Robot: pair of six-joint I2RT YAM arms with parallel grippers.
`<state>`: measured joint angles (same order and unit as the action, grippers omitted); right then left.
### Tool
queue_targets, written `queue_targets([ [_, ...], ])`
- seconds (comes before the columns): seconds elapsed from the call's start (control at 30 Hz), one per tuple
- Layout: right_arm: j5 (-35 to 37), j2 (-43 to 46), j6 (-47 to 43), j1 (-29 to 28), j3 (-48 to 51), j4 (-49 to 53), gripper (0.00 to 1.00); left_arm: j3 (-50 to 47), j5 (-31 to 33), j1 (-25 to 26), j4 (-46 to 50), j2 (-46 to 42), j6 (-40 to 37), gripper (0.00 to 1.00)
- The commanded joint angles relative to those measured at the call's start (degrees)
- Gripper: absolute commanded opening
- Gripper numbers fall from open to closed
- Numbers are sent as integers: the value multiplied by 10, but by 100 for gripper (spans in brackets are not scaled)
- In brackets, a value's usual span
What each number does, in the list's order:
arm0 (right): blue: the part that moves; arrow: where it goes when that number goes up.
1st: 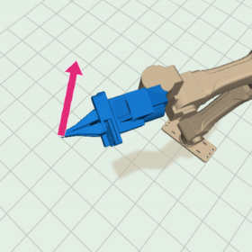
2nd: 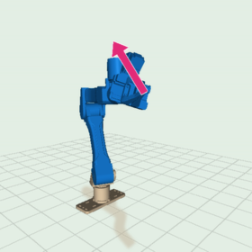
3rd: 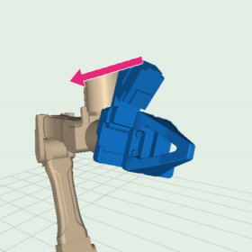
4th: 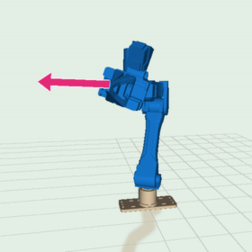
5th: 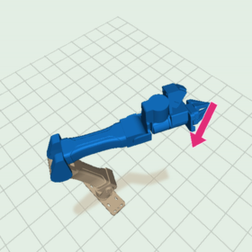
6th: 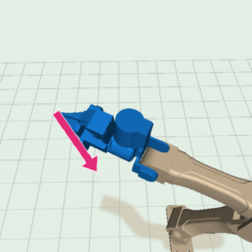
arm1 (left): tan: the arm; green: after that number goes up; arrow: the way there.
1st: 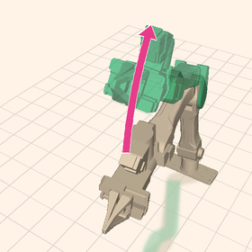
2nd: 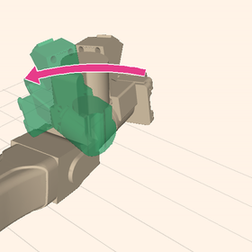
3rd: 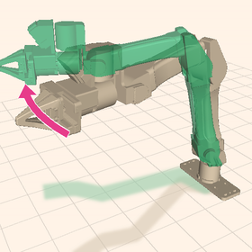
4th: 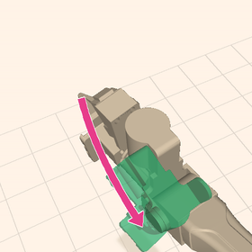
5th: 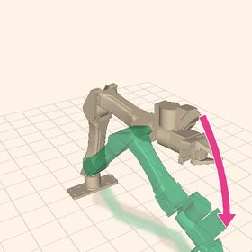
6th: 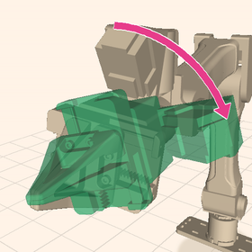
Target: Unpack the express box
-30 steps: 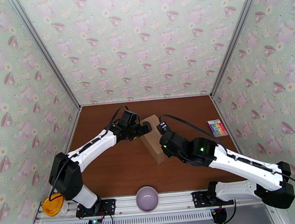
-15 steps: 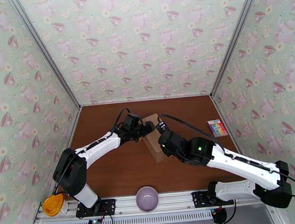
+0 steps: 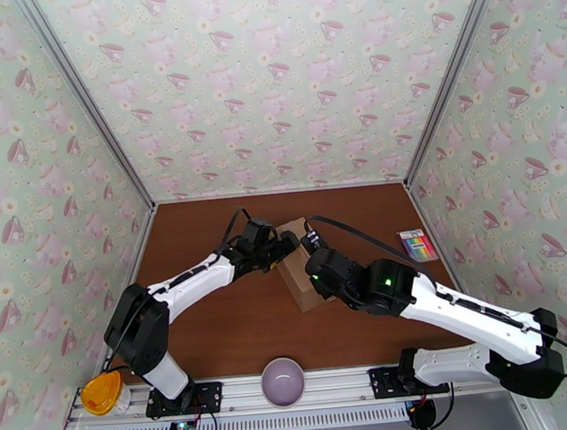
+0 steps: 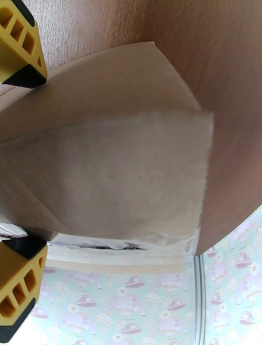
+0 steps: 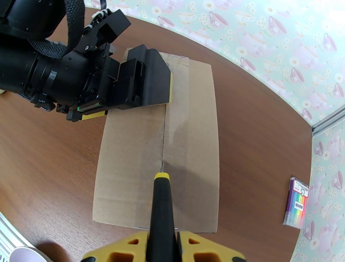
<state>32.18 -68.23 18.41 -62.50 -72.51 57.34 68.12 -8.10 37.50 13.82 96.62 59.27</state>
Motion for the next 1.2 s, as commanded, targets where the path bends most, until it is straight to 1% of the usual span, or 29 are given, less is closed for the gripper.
queue_targets([
  [0.0,-14,14,26,-5,25,14,0,-3,41,-5,22,24,16,97],
  [0.13,-14,15,35,-5,50,10,0,1,49,-6,28,27,21,97],
  [0.3,-9,22,29,-5,16,28,0,8,60,-6,33,30,27,97],
  [0.37,-7,26,26,-6,2,51,0,12,64,-6,35,32,28,97],
  [0.47,-7,31,32,-6,-2,62,0,15,69,-7,38,34,29,97],
  [0.8,-7,23,55,-12,58,51,0,15,81,-10,39,45,37,97],
  [1.17,13,24,6,-13,9,38,0,28,100,-25,36,58,39,96],
])
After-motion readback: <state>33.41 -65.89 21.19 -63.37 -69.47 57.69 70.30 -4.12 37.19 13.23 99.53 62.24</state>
